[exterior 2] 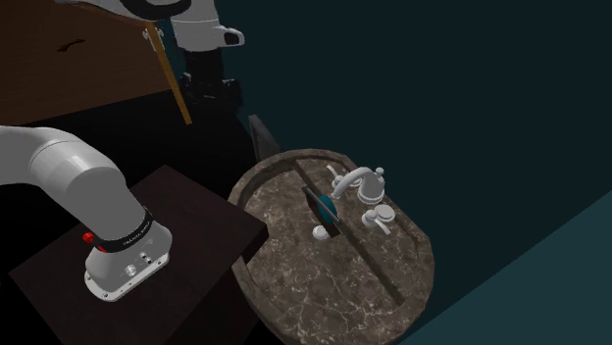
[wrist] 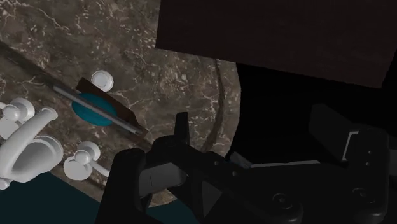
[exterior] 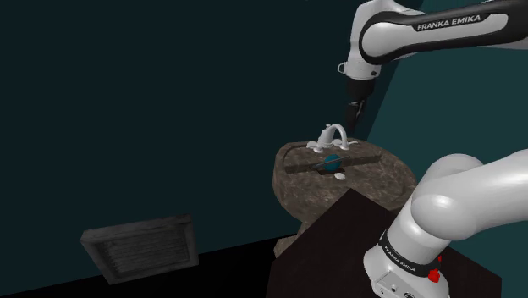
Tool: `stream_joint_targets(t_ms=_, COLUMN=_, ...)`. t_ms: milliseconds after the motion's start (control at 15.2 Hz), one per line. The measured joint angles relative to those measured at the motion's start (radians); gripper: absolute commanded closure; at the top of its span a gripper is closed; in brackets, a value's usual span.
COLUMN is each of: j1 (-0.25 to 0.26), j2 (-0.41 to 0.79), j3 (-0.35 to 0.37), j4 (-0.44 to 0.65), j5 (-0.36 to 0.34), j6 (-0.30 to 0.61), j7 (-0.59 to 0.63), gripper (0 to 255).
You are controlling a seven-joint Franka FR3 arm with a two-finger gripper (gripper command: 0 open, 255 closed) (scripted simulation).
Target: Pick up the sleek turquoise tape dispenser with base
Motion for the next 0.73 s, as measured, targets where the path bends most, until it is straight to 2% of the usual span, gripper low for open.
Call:
stream_joint_targets(t_ms=396, j1=-0.002, j2=0.122, j3=-0.158, j4=-0.042, j5=-0.111, j6=0.184, j7=-0.231, gripper=0)
stream_joint_targets(t_ms=726, j1=0.024, j2=0.288, j3=-0.284, j4=-0.025, j5=-0.156, j6=0.352, j7=-0.419, gripper=0)
